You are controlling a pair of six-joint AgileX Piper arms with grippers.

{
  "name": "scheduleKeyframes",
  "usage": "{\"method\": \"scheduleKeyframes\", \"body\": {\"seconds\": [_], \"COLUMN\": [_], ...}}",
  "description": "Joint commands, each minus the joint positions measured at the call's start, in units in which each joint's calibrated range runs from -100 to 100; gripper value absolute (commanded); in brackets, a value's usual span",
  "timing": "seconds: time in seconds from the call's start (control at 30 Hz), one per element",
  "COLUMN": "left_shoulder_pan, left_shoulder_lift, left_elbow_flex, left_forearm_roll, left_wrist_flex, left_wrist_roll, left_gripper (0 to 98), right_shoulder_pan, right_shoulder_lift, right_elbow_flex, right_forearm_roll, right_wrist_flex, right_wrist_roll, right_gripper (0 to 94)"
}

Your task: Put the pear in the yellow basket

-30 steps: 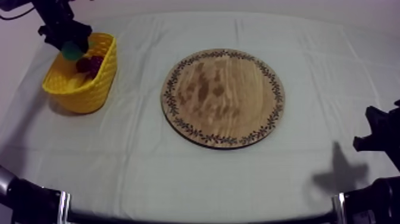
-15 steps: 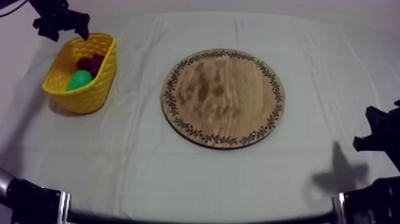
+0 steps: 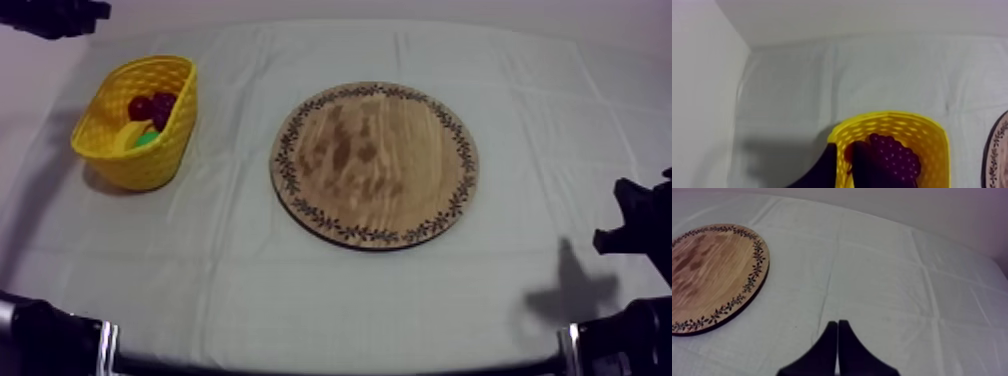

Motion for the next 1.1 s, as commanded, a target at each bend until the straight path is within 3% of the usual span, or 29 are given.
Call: {"method": "scheduleKeyframes", "body": {"seconds": [0.0, 0.23, 0.53, 0.77, 1.07], "left_shoulder_pan": [-0.04, 0.35, 1.19, 0.62, -0.26], "left_shoulder_lift": [-10.96, -33.33, -60.78, -74.03, -84.83], "left_elbow_flex": [8.8, 28.28, 50.26, 61.93, 72.77], "left_forearm_roll": [0.1, 0.17, 2.81, 7.41, 9.52], "left_wrist_flex": [-6.29, -14.73, -19.11, -19.36, -20.19], "left_wrist_roll": [0.13, 1.82, 2.23, -2.07, -6.06], "left_gripper": [5.3, 2.7, 0.3, 0.1, 0.1], "right_shoulder_pan": [-0.02, 0.01, 0.05, 0.05, 0.05], "right_shoulder_lift": [-0.05, -0.05, -0.05, -0.05, -0.05], "right_elbow_flex": [0.05, 0.05, 0.05, 0.05, 0.05], "right_forearm_roll": [0.02, 0.02, 0.02, 0.02, 0.02], "right_wrist_flex": [0.02, 0.02, 0.02, 0.02, 0.02], "right_wrist_roll": [0.0, 0.0, 0.0, 0.0, 0.0], "right_gripper": [0.3, 0.3, 0.3, 0.3, 0.3]}}
